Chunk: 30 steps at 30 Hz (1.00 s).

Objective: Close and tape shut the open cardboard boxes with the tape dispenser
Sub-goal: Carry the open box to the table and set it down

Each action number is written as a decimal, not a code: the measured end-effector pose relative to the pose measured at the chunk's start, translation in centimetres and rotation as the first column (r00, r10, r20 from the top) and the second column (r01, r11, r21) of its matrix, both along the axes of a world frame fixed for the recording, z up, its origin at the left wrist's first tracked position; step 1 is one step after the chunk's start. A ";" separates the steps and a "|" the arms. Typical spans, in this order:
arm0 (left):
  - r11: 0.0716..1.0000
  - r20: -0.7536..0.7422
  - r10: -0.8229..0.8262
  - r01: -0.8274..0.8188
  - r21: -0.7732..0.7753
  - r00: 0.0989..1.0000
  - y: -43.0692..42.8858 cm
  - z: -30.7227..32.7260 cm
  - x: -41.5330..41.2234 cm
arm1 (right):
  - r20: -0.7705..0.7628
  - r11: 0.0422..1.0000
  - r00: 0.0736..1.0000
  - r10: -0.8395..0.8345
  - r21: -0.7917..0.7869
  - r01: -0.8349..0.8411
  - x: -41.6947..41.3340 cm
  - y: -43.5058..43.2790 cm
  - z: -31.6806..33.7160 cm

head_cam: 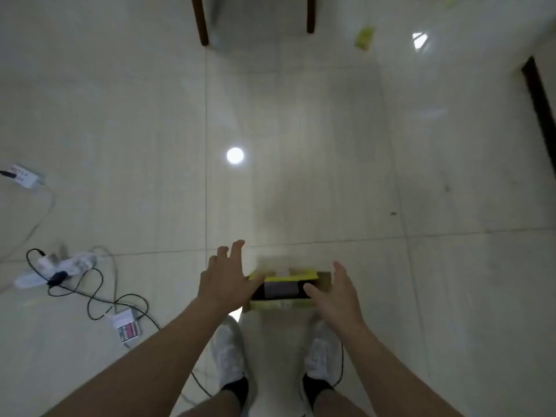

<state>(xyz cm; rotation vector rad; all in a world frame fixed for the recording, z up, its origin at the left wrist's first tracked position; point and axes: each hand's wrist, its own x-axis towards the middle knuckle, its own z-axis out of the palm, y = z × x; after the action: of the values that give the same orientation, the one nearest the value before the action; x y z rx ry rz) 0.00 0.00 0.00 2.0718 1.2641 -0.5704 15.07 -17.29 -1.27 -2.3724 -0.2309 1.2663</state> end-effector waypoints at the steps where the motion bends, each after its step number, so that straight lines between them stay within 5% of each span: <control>1: 1.000 -0.018 0.008 -0.009 -0.024 1.000 -0.3 -2.5 0.0 | 0.012 1.000 1.000 -0.027 0.001 0.027 -0.6 -0.3 -2.5; 9: 0.977 -0.178 0.143 -0.168 -0.134 0.974 -2.4 -19.0 -0.9 | 0.123 0.940 0.968 0.220 -0.290 -0.177 -2.2 -1.3 -18.5; 16: 0.972 -0.156 0.156 -0.179 -0.152 0.975 -3.8 -25.2 -1.8 | 0.049 0.936 0.991 0.121 -0.337 -0.098 -0.7 -0.5 -25.7; 23: 0.983 -0.011 0.175 -0.176 -0.053 0.984 -1.7 -23.2 -0.9 | 0.143 0.954 0.986 0.081 -0.299 -0.035 0.4 -0.2 -24.7; 30: 0.990 0.109 0.124 -0.130 0.050 0.986 1.8 -13.9 -0.1 | 0.251 0.984 0.964 0.087 -0.170 -0.045 1.6 2.7 -16.0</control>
<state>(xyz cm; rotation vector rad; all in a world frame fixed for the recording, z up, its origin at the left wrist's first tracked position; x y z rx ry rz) -0.12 1.79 -13.94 2.0219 1.3521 -0.3664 16.69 -14.60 -17.25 -2.6920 -0.2983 1.0362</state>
